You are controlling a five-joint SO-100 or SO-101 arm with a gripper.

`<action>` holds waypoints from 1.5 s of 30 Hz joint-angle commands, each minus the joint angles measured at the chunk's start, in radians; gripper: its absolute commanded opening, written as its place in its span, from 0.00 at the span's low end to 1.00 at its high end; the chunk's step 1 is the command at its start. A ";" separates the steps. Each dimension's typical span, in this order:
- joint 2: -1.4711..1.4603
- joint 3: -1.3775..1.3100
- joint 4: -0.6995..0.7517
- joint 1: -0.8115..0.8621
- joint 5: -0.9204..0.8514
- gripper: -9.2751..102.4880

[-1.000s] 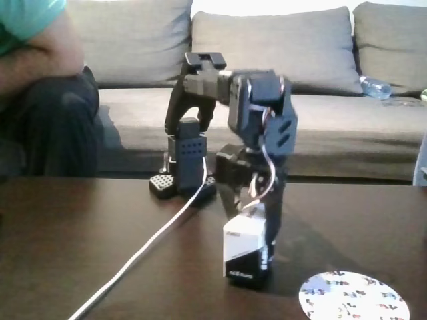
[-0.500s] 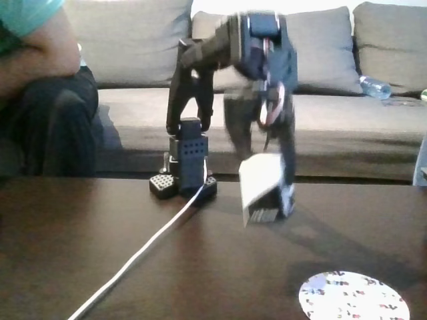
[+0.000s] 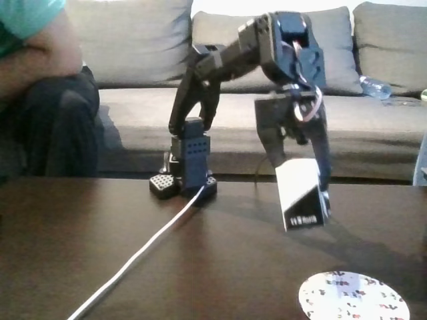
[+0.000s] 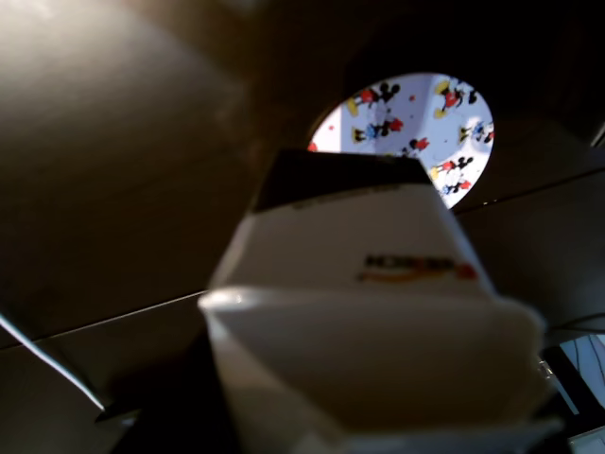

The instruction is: Grasp a servo box and put it on the zirlivani.

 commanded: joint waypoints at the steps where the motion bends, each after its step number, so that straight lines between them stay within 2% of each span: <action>1: -0.044 -0.110 0.075 -0.003 0.006 0.23; 16: -0.334 -0.459 0.061 0.000 0.078 0.24; 33: -0.365 -0.445 -0.057 -0.003 0.156 0.26; 45: -0.443 -0.460 -0.046 -0.011 0.156 0.26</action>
